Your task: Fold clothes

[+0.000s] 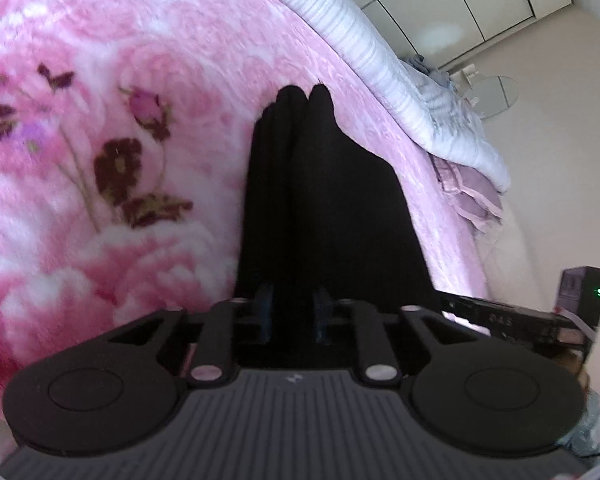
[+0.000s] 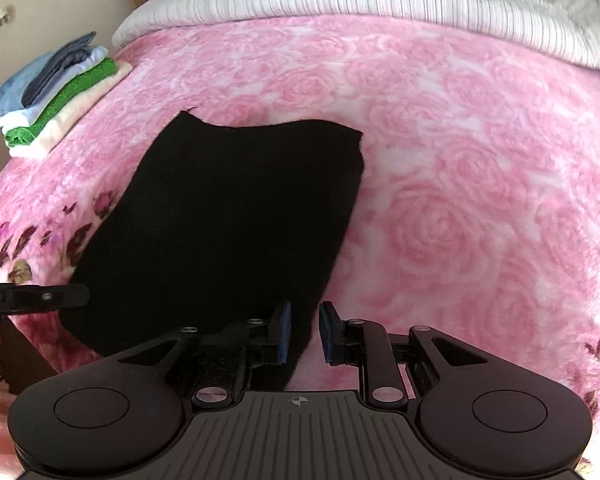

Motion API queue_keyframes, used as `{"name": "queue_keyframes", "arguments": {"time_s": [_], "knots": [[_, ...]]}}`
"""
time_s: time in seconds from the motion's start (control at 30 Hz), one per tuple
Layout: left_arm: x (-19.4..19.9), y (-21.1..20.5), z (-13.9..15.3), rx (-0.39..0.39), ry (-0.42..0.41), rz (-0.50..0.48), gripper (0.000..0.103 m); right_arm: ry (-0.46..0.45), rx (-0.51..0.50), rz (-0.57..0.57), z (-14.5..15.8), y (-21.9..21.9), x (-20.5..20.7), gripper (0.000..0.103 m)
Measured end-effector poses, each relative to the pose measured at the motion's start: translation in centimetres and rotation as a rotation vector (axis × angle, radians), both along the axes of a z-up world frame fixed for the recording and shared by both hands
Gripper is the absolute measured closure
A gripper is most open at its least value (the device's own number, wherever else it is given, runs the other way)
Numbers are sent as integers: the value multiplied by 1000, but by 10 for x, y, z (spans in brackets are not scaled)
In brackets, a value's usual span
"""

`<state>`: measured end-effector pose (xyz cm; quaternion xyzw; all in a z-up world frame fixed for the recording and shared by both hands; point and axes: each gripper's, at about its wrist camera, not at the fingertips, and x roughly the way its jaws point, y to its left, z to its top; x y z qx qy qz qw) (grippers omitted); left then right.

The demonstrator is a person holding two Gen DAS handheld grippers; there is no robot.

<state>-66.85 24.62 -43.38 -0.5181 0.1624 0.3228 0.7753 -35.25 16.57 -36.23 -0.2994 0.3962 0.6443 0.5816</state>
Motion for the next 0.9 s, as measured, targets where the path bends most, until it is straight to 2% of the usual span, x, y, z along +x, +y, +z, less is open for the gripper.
{"name": "queue_keyframes", "arguments": {"time_s": [0.1, 0.23, 0.3, 0.37, 0.4, 0.43, 0.53, 0.6, 0.77, 0.9], "knots": [[-5, -4, 0, 23, 12, 6, 92, -35, 31, 8, -3, -3, -15, 83], [-11, -7, -10, -1, -21, 33, 91, -63, 77, 36, -8, -12, -20, 84], [-10, -8, -9, 6, -22, 34, 91, -88, 164, 76, -2, -35, -17, 83], [-9, -7, -10, 9, -18, 30, 91, -117, 232, 121, 0, -61, -17, 78], [-9, -7, -10, 10, -16, 28, 91, -135, 242, 135, -3, -75, -19, 69], [-9, -7, -10, 12, -15, 26, 91, -153, 251, 149, -6, -88, -21, 56], [-9, -9, -8, 19, -5, 26, 91, -209, 267, 192, -22, -117, -34, 52], [-7, -11, -7, 26, 8, 29, 91, -217, 283, 208, -30, -122, -47, 52], [-2, -11, -4, 38, 39, 26, 91, -316, 386, 146, -48, -109, -75, 52], [0, -12, -5, 52, 65, 16, 89, -330, 388, 18, -60, -110, -69, 54]]}}
